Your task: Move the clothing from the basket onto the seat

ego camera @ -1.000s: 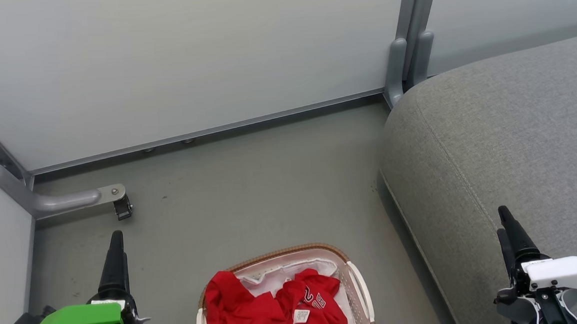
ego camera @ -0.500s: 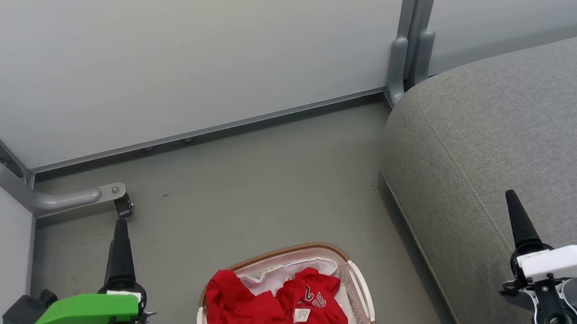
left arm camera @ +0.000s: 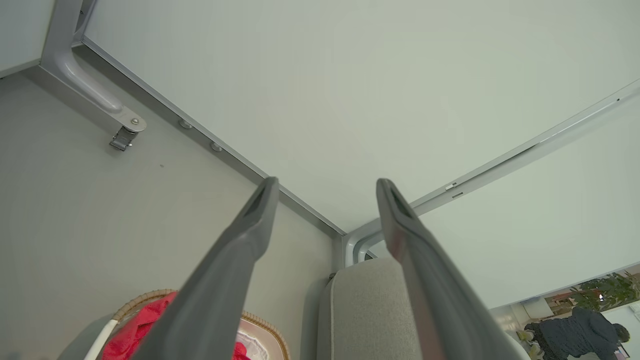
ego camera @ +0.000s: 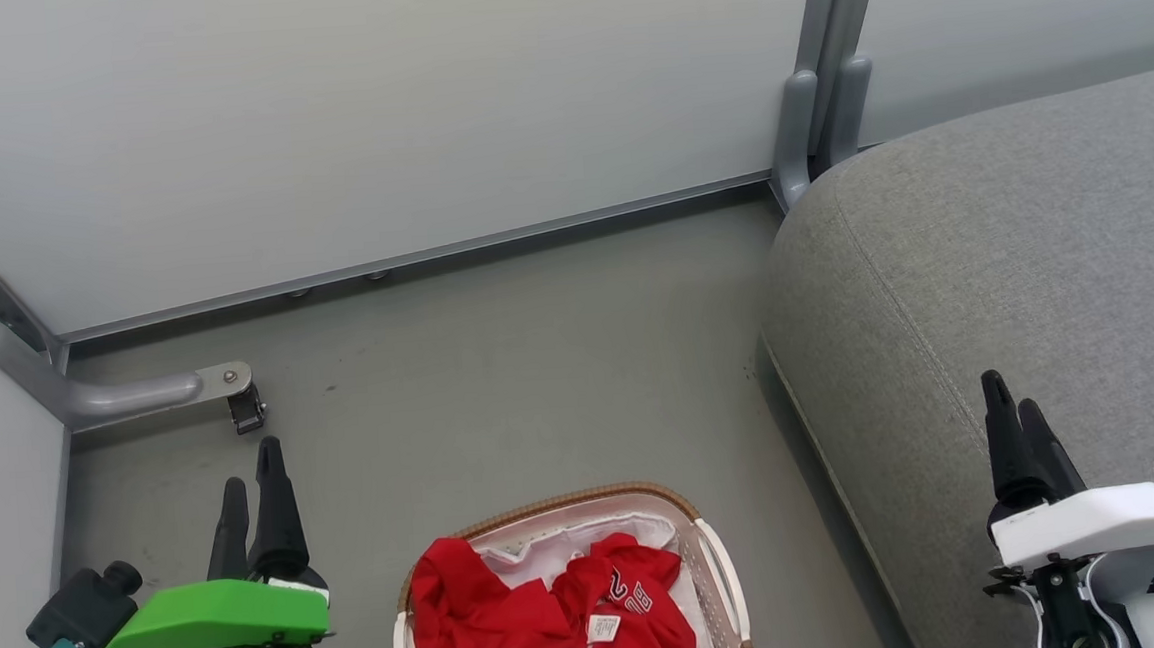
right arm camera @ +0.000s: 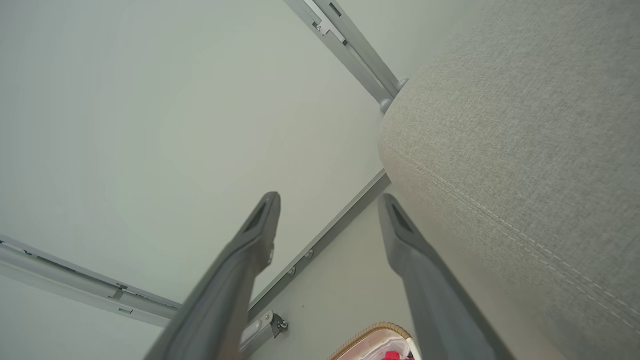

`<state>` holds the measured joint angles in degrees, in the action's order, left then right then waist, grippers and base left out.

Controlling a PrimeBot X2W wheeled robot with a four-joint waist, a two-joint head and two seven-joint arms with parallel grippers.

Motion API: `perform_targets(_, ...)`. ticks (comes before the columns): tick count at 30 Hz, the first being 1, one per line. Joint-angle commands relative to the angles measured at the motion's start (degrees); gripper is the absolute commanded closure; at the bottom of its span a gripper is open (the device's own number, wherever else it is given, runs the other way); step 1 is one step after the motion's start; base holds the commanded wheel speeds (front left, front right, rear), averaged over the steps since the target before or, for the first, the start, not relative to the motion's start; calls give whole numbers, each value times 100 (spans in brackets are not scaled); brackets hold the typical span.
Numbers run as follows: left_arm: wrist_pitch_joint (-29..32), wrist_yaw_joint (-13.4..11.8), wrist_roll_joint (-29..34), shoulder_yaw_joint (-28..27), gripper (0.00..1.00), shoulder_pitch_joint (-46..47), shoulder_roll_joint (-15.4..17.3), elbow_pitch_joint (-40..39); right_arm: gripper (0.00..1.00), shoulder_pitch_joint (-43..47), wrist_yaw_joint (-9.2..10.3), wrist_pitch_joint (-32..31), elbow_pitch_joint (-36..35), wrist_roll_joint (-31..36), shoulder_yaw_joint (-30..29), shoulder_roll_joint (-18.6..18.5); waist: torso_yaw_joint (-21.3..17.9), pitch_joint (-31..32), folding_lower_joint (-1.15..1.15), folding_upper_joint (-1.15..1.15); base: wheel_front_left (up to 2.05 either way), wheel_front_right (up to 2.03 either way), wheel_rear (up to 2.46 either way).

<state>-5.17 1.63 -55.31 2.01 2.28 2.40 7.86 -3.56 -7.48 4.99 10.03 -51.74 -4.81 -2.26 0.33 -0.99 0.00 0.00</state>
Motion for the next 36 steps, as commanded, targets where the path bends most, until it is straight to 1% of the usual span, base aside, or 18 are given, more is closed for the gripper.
perform_targets(1, -49, -58, 196, 11, 0, -6, 37, -102, 0, 9, -1, 62, -128, 289, 58, -39, 0, -2, 0, 0, 0, 0, 0)
perform_targets(4, -102, -120, 420, 52, 0, -31, 39, -135, 0, 36, -1, 116, -175, 634, 153, -42, 2, -5, 0, 0, 0, 0, 0)
perform_targets(14, -274, -234, 1247, 222, 0, -121, 44, -75, 0, 97, -1, 288, -164, 1436, 338, -49, 15, -7, 0, 0, 0, 0, 0)
perform_targets(24, -416, -311, 1807, 337, 0, -189, 50, 22, 0, 131, -1, 434, -160, 2057, 476, -55, 28, -9, 0, 0, 0, 0, 0)
perform_targets(36, -575, -342, 2278, 497, 0, -221, 55, 129, 0, 180, -2, 593, -157, 2791, 686, -59, 37, -18, 0, 0, 0, 0, 0)
